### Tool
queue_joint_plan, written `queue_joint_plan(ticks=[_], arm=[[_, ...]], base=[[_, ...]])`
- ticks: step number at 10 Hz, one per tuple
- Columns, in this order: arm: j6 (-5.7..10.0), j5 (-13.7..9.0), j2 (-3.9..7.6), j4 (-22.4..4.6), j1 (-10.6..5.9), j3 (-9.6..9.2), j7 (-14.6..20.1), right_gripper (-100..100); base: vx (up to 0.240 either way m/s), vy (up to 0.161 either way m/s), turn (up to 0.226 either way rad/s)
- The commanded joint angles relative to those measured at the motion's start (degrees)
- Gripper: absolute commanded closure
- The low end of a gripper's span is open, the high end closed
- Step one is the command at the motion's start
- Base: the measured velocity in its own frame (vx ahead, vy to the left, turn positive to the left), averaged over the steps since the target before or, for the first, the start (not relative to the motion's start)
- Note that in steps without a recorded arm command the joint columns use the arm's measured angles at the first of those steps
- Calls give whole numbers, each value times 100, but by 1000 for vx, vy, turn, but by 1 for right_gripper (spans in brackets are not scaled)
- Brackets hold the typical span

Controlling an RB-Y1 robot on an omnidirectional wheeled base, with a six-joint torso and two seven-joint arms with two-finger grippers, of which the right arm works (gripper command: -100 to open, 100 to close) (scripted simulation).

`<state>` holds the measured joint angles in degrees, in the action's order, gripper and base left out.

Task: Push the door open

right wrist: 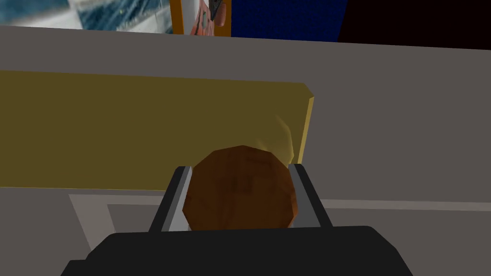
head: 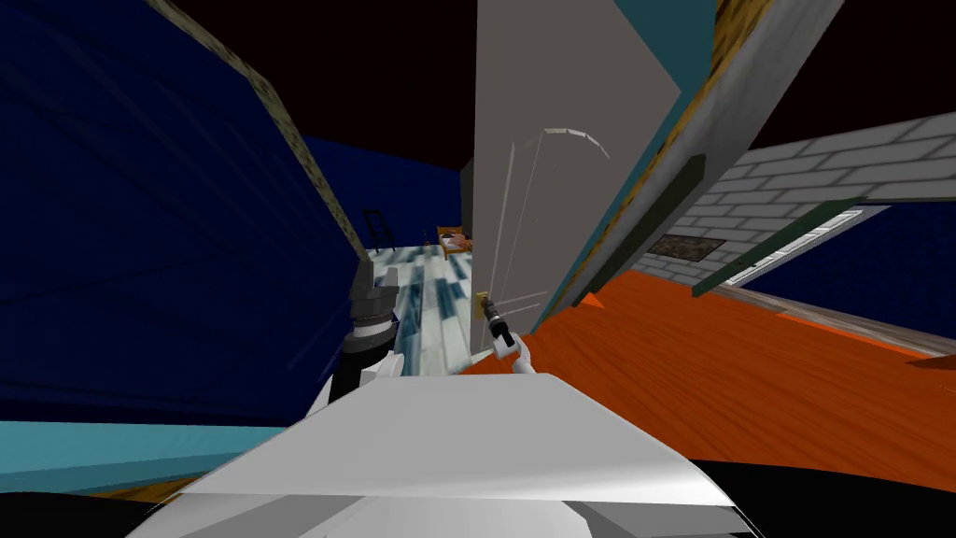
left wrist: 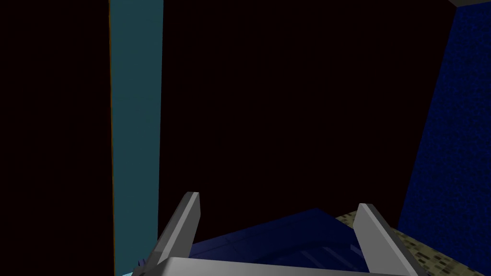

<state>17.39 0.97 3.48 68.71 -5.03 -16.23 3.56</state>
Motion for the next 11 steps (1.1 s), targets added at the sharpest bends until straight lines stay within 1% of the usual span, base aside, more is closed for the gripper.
queue_joint_plan(ticks=[1, 2, 4, 5, 8, 11], arm=[[24, -22, 69, -10, -41, 191, -27, 100], [23, -27, 77, -17, -45, 232, -37, 100], [17, -46, 93, -46, -63, 403, -78, 100], [24, -47, 86, -30, -21, 302, -46, -100], [-1, -60, 80, 27, 13, 262, -21, -100], [-49, -84, 26, 131, 75, 190, 25, -100]], base=[[163, 129, -75], [162, 140, -85], [159, 141, -115], [-67, 56, -48], [-187, -19, -5], [-223, -35, -20]])
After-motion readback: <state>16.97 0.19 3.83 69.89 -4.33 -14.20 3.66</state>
